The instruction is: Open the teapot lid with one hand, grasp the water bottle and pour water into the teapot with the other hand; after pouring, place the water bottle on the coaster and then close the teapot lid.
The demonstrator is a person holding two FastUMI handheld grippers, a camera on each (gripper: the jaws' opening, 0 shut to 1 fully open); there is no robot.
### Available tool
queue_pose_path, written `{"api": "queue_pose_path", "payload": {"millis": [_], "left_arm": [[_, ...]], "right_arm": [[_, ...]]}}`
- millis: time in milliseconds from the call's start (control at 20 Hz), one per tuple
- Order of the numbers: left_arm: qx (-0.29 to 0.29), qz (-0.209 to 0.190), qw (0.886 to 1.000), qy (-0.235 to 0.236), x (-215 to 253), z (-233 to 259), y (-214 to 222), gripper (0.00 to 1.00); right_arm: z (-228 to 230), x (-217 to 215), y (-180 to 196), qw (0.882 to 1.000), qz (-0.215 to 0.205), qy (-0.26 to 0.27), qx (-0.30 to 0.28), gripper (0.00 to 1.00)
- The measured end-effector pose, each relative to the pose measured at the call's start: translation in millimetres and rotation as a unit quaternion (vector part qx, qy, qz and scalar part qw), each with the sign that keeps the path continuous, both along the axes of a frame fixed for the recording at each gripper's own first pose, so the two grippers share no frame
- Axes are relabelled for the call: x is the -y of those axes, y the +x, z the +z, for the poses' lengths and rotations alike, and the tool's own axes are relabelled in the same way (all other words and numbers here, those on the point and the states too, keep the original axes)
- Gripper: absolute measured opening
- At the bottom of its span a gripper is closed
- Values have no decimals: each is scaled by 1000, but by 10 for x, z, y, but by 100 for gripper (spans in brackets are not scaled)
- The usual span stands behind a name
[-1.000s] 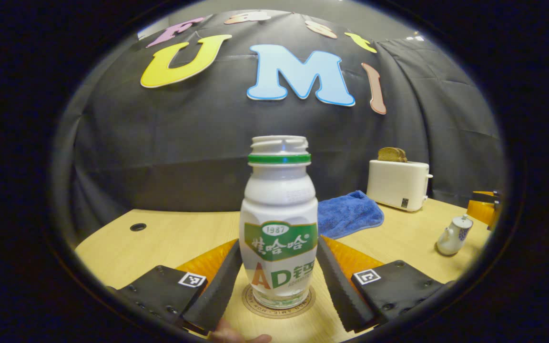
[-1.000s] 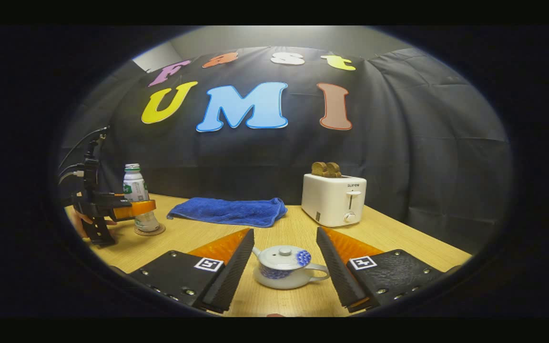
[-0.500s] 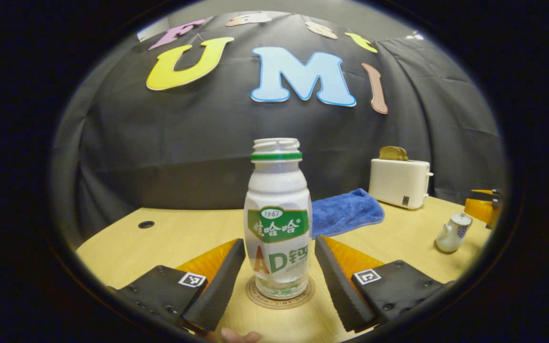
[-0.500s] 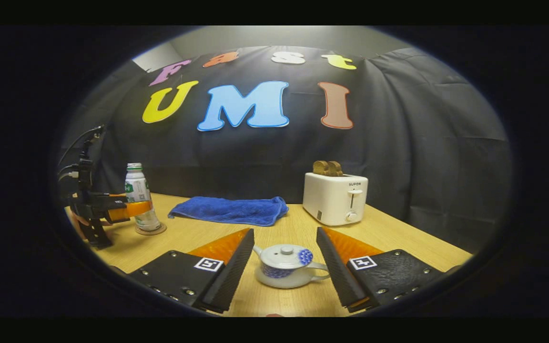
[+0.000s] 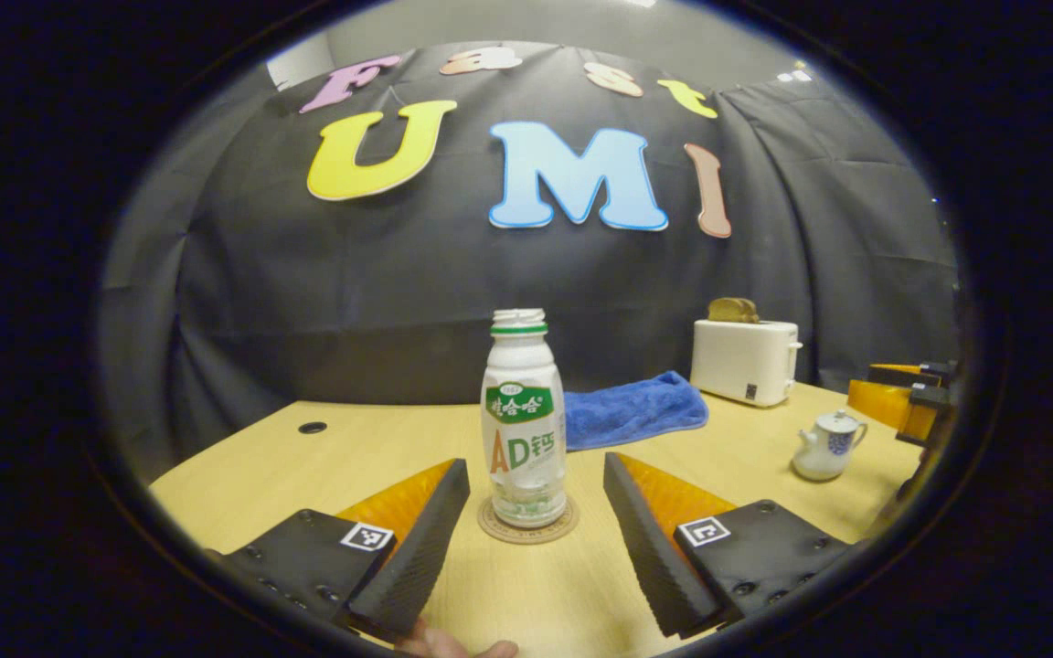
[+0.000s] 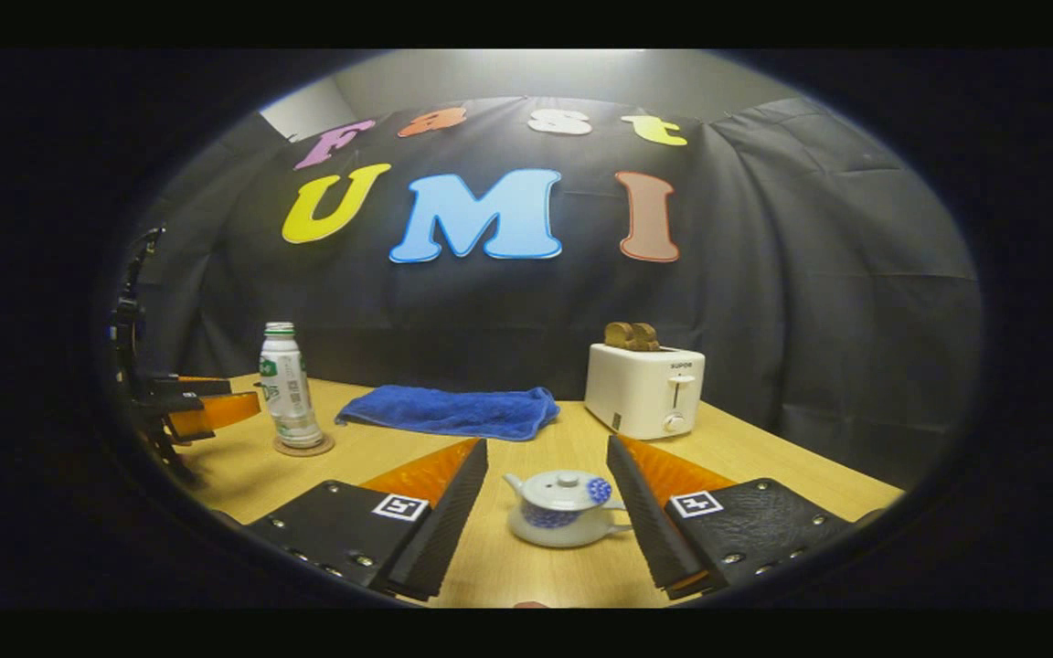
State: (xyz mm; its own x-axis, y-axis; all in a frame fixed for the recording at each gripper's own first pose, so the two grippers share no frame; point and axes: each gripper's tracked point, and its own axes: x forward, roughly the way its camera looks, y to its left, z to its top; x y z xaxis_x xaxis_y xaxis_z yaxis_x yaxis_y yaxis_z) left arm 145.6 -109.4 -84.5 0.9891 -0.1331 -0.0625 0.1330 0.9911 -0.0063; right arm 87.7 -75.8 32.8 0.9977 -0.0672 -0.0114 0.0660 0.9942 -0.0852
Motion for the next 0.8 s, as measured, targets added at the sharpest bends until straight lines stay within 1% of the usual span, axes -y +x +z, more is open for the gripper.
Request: {"api": "queue_pose_path", "payload": {"millis": [150,250,300,400,450,550,600,650,700,750,800], "left_arm": [[-4,-3,1000,-16,210,-13,-394,100],[1,13,1000,-24,263,-55,-604,100],[1,17,1000,-26,316,-120,-683,100],[-13,10,1000,-25,483,-263,-837,100],[-7,21,1000,-21,487,-246,-915,100],[9,30,999,-18,499,-141,-1026,100],[7,25,1000,-16,568,-194,-1101,100],[20,32,999,-2,574,-181,-1163,100],[33,43,998,7,541,-115,-1218,100],[40,48,998,7,546,-74,-1239,97],[36,43,998,-5,598,-97,-1303,98]], "right_arm": [[-49,-261,-205,1000,4,9,-7,81],[-62,-459,-333,1000,12,1,-5,81],[-76,-540,-384,1000,16,-6,-3,81],[-135,-703,-461,1000,28,-11,-4,81],[-171,-763,-497,999,31,-9,-6,81],[-243,-779,-579,1000,24,5,-6,79],[-312,-764,-621,1000,19,14,-11,80],[-405,-766,-667,999,15,22,-25,79],[-368,-777,-705,999,12,32,-12,80],[-329,-772,-763,999,9,31,-2,79],[-306,-772,-818,1000,10,22,4,79]]}}
